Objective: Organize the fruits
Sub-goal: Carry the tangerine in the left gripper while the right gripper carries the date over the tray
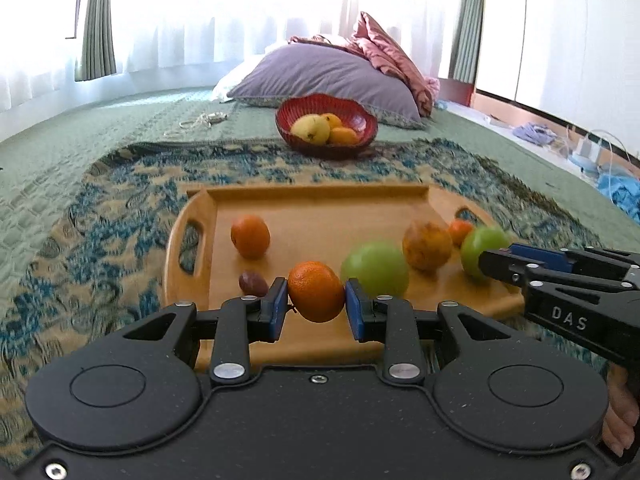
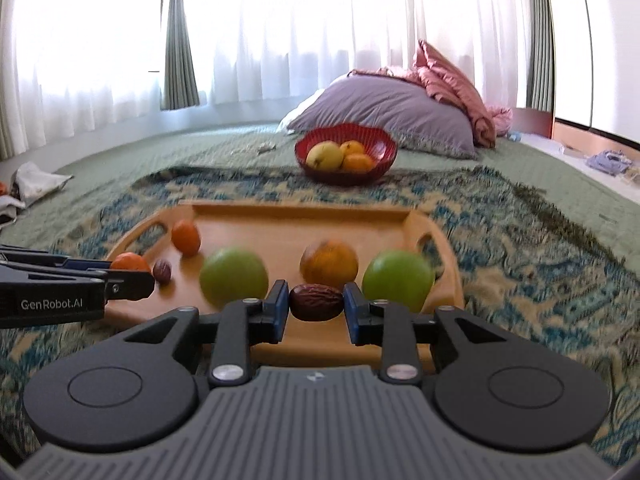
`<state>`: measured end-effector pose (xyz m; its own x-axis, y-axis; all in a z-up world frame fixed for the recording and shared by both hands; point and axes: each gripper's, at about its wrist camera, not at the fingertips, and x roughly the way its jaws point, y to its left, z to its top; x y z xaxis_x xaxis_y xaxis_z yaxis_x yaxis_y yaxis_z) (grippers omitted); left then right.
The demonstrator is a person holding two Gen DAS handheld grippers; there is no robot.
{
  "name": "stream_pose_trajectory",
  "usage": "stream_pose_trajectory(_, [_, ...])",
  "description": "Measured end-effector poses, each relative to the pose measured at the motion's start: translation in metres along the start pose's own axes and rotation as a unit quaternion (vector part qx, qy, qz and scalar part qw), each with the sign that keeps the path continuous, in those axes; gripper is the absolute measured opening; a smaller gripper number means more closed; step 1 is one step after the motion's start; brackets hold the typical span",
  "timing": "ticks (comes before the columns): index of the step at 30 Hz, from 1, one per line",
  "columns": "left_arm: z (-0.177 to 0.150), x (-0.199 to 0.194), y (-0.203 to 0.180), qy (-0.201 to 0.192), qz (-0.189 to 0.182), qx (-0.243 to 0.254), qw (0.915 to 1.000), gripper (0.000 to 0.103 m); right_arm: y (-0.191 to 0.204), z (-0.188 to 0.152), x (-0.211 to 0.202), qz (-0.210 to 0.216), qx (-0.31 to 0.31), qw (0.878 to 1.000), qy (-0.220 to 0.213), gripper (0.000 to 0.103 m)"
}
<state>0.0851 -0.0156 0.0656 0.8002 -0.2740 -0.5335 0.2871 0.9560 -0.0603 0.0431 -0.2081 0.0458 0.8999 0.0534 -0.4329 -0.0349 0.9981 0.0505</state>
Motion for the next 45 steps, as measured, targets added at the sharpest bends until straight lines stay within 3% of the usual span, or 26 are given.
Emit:
stream_pose_trajectory(9, [0.056,0.035,0.015,0.004,-0.005,-0.013,0.9999,0.029,-0.01,0.056,0.037,-0.004,-0.018,1.0,-0.003,0.034])
stream_pose_trajectory(19, [0.102,0.102,0.028,0.07,-0.02,-0.045,0.9963,0.029,-0.034,0.093,0.097,-0.002,0.031,0.997,0.068,0.034])
stream_pose_trajectory(31, [0.097,0.162,0.015,0.121,0.004,-0.04,0.9919,0.029,-0.049,0.084,0.156,-0.013,0.072,0.986,0.15,0.034])
stream_pose_trajectory(45, [0.086,0.178,0.01,0.13,0.021,-0.025,0.991,0.029,-0.047,0.072,0.173,-0.013,0.069,0.984,0.164,0.034])
